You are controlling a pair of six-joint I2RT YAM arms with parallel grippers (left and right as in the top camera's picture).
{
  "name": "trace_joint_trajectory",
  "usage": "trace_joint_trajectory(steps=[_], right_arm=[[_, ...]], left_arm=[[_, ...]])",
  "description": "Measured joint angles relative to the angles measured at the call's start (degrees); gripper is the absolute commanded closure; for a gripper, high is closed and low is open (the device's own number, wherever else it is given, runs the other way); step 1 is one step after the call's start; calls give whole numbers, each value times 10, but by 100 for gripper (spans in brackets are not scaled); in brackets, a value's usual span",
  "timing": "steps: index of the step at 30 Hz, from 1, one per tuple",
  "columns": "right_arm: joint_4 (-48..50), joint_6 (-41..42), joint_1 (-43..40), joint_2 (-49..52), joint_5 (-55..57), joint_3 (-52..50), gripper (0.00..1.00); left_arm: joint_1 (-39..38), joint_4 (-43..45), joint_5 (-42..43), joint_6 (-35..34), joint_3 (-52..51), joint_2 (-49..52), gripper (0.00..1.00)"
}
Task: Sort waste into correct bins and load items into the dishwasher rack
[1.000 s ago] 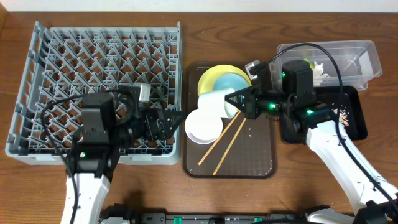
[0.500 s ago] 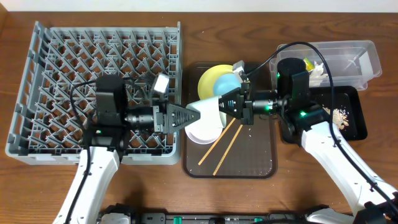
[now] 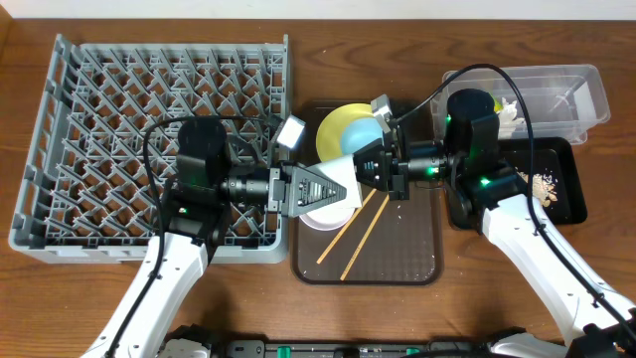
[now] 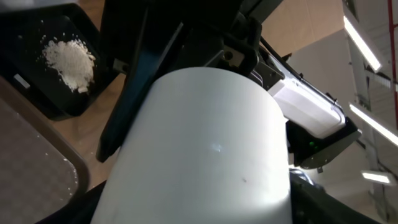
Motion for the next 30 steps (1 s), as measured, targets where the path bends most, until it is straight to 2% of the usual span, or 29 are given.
trace_joint_trajectory(steps=[4,6,12,14,19,25,28,30], right_arm=[[0,1,0,0,-2,0,99],[0,2,0,0,-2,0,99],[0,5,0,0,-3,2,99],[0,5,0,0,-2,2,99],[-1,4,0,0,5,2,91],[-36,2,-7,0,16,3,86],[-71,-5,-27,0,31,3,83],[-98,-12,-44,0,47,3,83]], left_arm=[[-2,2,-1,-10,0,0,23],[-2,3,-1,-14,0,0,27],[-2,5,-3,-16,0,0,45],[-2,5,-3,-16,0,0,55],[-3,5,-10,-6,0,0,66],[-3,-8,-31,44,0,0,81],[10,-38,-55,76,0,0,90],[25,-77,-82,103,0,-1,92]])
